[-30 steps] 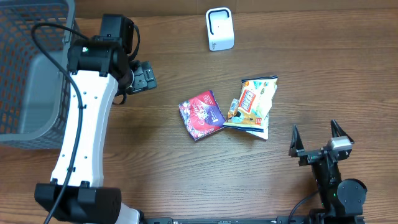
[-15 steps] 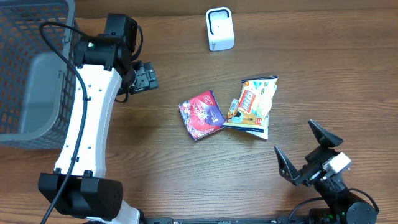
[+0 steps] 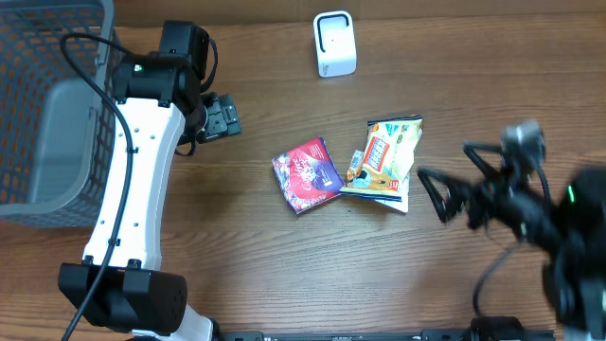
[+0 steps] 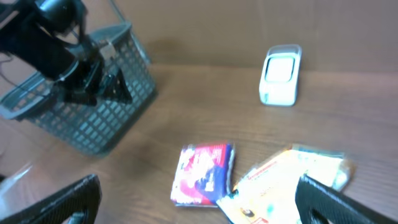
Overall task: Scan the item barcode
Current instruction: 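Reach the right gripper to the pink pad pack and grasp it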
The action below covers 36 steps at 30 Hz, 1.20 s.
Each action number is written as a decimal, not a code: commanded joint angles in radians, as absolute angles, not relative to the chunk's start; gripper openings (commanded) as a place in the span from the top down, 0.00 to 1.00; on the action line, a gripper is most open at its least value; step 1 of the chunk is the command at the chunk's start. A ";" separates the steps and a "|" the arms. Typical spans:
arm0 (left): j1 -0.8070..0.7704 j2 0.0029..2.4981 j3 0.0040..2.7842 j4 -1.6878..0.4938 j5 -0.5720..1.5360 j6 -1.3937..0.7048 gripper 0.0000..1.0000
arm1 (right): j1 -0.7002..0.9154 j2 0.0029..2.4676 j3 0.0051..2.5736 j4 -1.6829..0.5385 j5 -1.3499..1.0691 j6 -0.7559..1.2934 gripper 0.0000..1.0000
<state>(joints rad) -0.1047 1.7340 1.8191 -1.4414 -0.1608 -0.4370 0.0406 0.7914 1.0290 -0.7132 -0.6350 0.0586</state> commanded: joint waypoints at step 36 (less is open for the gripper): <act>-0.103 1.741 1.827 -1.439 -0.160 -0.426 0.00 | 0.583 1.751 1.224 -0.347 -0.229 0.315 0.00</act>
<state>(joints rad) -0.1047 1.7340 1.8191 -1.4406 -0.1608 -0.4370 0.5709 1.7149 1.2064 -0.3641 -0.2493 0.3206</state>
